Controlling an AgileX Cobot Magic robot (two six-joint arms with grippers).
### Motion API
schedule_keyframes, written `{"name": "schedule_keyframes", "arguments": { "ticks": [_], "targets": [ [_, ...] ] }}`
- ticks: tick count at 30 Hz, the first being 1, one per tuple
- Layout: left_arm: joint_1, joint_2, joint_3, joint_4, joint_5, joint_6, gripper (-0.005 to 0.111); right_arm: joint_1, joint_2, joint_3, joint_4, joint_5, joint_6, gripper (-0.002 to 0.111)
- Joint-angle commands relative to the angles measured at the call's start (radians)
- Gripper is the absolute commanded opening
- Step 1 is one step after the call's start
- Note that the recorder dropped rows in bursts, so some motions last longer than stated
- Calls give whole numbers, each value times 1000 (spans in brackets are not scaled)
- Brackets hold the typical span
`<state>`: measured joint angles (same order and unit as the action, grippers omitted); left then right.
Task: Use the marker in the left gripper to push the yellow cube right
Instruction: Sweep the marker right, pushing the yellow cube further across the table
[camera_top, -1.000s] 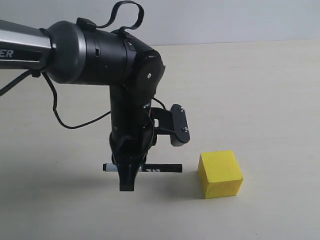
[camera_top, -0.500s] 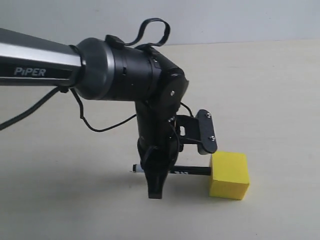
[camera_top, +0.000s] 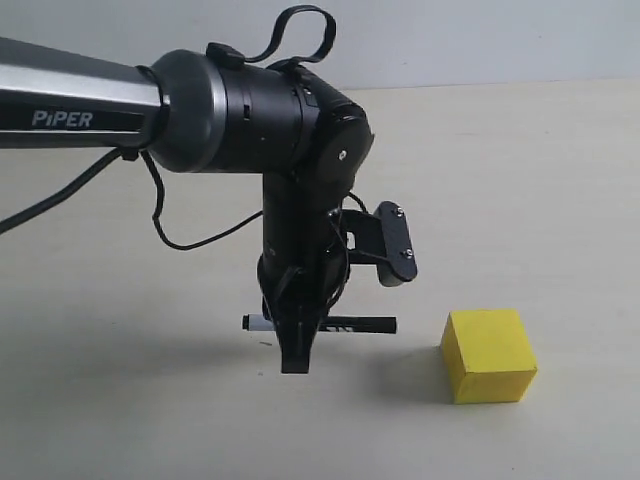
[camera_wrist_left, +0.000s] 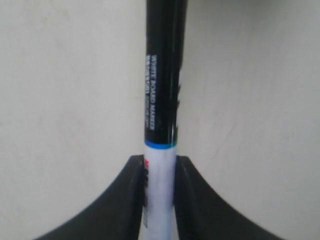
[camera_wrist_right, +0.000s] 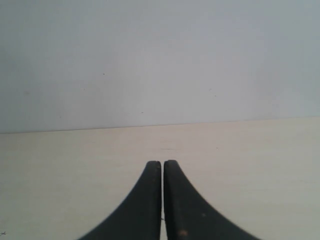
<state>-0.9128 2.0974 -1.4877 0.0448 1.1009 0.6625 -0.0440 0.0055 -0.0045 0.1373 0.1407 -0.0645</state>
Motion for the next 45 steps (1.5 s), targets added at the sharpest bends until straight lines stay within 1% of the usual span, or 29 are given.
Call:
{"name": "schedule_keyframes", "arguments": {
  "ticks": [1, 3, 4, 5, 6, 9, 11, 14, 17, 19, 21, 24, 27, 38, 41, 45],
  "targets": [
    [-9, 0, -7, -1, -14, -15, 0, -3, -6, 5, -5, -8, -9, 2],
    [-32, 0, -7, -1, -46, -8, 0, -3, -6, 5, -5, -8, -9, 2],
    [-63, 8, -14, -3, -85, 17, 0, -3, -6, 5, -5, -8, -9, 2],
    [-76, 16, -24, -3, -98, 19, 0, -3, -6, 5, -5, -8, -9, 2],
    [-106, 35, -54, -3, -116, 26, 0, -3, -6, 5, -5, -8, -9, 2],
    [-145, 73, -123, -7, -120, 26, 0, -3, -6, 5, -5, -8, -9, 2],
    [-144, 78, -155, -7, -97, 26, 0, -3, -6, 5, -5, -8, -9, 2],
    [-106, 78, -164, -4, 38, 26, 0, -3, -6, 5, -5, -8, -9, 2],
    [-73, 78, -164, -2, 104, 26, 0, -3, -6, 5, -5, -8, -9, 2],
    [-78, 78, -164, -12, 90, 26, 0, -3, -6, 5, -5, -8, -9, 2],
    [-106, 78, -164, -58, 41, 45, 0, -3, -6, 5, -5, -8, -9, 2],
    [-145, 78, -164, -86, -23, 73, 0, -3, -6, 5, -5, -8, -9, 2],
    [-166, 78, -164, -112, -58, 97, 0, -3, -6, 5, -5, -8, -9, 2],
    [-160, 78, -164, -112, -15, 83, 0, -3, -6, 5, -5, -8, -9, 2],
    [-150, 78, -164, -102, -2, 47, 0, -3, -6, 5, -5, -8, -9, 2],
    [-144, 78, -164, -26, 8, -56, 0, -3, -6, 5, -5, -8, -9, 2]
  ]
}}
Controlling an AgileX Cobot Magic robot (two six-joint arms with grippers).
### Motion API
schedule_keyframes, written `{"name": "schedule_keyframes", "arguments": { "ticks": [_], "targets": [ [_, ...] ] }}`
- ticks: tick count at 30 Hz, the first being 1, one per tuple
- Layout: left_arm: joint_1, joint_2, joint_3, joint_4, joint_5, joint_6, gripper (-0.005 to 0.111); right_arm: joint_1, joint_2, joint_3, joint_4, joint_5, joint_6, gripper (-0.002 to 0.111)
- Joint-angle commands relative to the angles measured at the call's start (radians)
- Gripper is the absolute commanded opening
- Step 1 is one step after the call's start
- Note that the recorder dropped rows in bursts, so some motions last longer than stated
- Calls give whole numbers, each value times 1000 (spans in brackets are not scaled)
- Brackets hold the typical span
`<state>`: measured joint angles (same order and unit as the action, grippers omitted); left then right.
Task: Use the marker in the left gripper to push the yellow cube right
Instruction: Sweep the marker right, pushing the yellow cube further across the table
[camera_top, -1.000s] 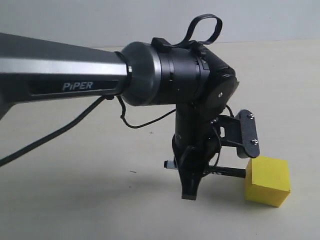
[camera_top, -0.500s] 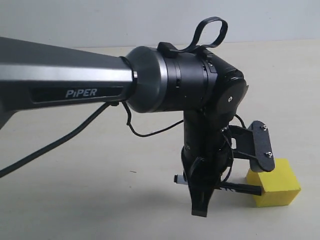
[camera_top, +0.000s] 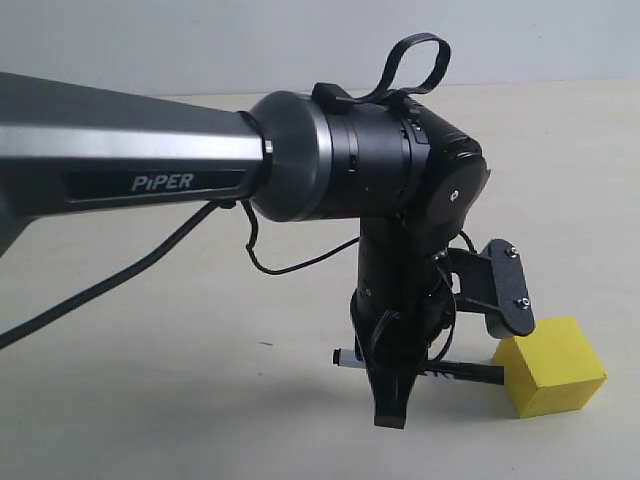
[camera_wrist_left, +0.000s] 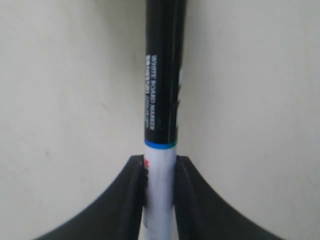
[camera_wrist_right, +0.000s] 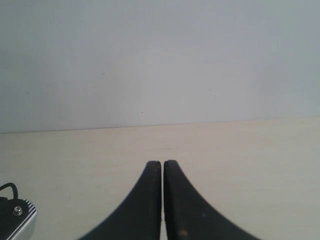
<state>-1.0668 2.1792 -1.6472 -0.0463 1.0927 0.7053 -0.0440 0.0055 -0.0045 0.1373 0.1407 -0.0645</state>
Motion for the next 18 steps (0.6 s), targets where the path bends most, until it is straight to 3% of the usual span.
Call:
{"name": "schedule_keyframes", "arguments": {
  "ticks": [1, 9, 18],
  "targets": [
    [10, -4, -5, 81, 20, -125, 0, -3, -6, 5, -5, -8, -9, 2],
    [8, -4, -5, 85, 58, -137, 0, -3, -6, 5, -5, -8, -9, 2],
    [8, -4, -5, 85, -57, -137, 0, -3, -6, 5, -5, -8, -9, 2]
  ]
}}
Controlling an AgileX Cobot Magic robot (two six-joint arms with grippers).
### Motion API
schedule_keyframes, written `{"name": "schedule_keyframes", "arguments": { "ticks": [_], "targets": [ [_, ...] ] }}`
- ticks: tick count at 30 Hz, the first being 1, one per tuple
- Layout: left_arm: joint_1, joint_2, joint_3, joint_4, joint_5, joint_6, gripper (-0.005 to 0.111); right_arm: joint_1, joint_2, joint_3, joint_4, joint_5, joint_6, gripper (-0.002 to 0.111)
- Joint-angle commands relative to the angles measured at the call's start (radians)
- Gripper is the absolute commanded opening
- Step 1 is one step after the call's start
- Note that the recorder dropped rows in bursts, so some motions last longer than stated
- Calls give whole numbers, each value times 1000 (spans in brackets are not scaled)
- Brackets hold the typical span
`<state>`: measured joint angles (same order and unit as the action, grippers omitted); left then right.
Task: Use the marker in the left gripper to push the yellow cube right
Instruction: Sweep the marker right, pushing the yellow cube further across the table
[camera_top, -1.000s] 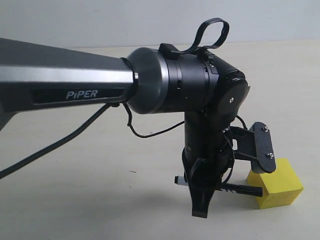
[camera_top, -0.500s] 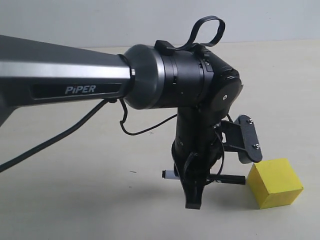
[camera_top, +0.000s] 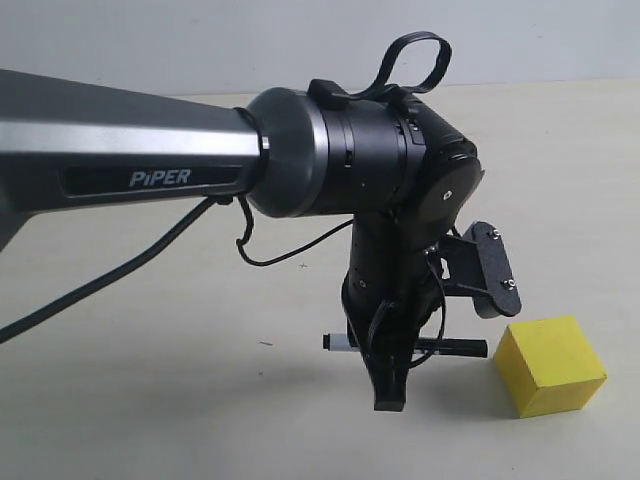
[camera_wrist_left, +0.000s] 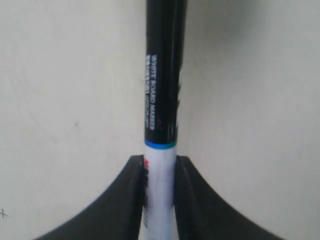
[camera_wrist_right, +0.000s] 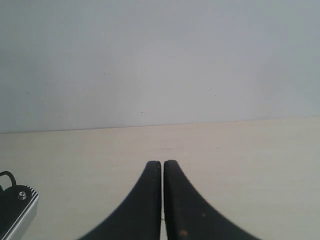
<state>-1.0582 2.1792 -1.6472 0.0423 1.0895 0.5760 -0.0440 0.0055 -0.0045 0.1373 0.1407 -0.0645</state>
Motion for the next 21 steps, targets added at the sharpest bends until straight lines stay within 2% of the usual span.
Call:
{"name": "schedule_keyframes", "arguments": {
  "ticks": [1, 11, 21],
  "targets": [
    [0, -4, -5, -3, -66, -7, 0, -3, -6, 5, -5, -8, -9, 2],
    [-2, -3, -5, -79, -163, -7, 0, -3, -6, 5, -5, -8, -9, 2],
    [4, -5, -5, 48, 38, -7, 0, -3, -6, 5, -5, -8, -9, 2]
  ]
}}
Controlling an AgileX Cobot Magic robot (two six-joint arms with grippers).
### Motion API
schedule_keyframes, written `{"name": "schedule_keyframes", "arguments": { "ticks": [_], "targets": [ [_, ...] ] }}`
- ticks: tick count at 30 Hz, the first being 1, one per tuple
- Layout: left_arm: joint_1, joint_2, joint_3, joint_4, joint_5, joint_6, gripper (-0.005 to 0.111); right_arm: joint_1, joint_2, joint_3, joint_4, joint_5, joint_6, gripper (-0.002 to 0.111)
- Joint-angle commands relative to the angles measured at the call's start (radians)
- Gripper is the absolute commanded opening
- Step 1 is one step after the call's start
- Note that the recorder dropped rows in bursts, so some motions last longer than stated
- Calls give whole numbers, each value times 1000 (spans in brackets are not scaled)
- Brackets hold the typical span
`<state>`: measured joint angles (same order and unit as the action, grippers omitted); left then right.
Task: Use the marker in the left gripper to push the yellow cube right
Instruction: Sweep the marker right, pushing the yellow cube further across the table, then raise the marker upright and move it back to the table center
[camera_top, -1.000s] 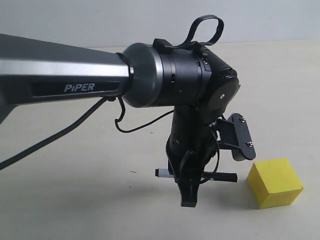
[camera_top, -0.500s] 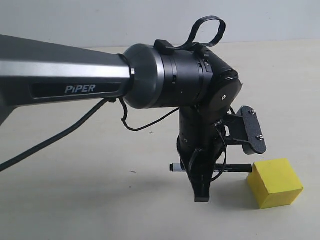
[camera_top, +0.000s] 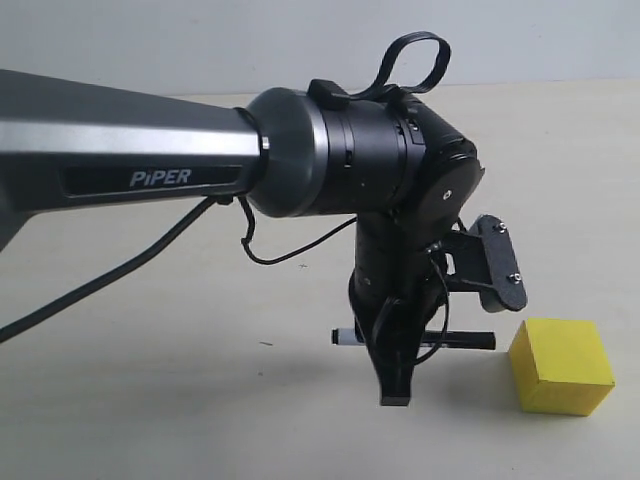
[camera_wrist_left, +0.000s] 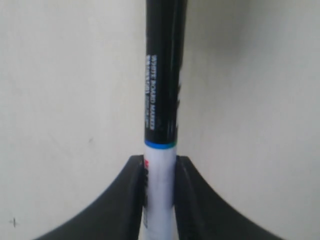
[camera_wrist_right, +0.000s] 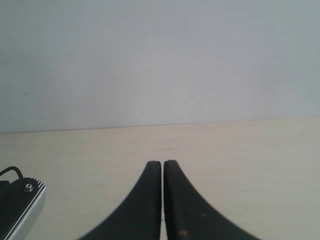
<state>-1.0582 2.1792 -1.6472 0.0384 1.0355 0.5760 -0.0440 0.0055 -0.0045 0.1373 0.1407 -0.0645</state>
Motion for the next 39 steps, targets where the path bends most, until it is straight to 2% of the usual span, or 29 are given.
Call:
{"name": "schedule_keyframes", "arguments": {
  "ticks": [1, 6, 11, 13, 15, 18, 20, 21, 26, 32, 35, 39],
  "targets": [
    [8, -5, -5, 56, 108, -13, 0, -3, -6, 5, -5, -8, -9, 2],
    [59, -28, -5, 51, 151, -120, 0, -3, -6, 5, -5, -8, -9, 2],
    [149, -88, 16, 42, 158, -284, 0, -3, -6, 5, -5, -8, -9, 2],
    [195, -137, 60, 41, 97, -365, 0, -3, -6, 5, -5, -8, -9, 2],
    [256, -216, 158, 37, -21, -474, 0, -3, -6, 5, -5, -8, -9, 2],
    [338, -334, 341, 37, -292, -740, 0, -3, -6, 5, -5, -8, -9, 2],
    [351, -361, 424, 37, -407, -887, 0, -3, -6, 5, -5, -8, -9, 2],
    [351, -363, 436, 37, -412, -927, 0, -3, -6, 5, -5, -8, -9, 2],
    [348, -353, 449, 13, -279, -936, 0, -3, -6, 5, -5, -8, -9, 2],
    [373, -349, 449, -38, -321, -1181, 0, -3, -6, 5, -5, -8, -9, 2],
    [373, -325, 441, -129, -359, -1175, 0, -3, -6, 5, -5, -8, -9, 2],
    [361, -249, 395, -245, -344, -1102, 0, -3, -6, 5, -5, -8, -9, 2]
  ]
}}
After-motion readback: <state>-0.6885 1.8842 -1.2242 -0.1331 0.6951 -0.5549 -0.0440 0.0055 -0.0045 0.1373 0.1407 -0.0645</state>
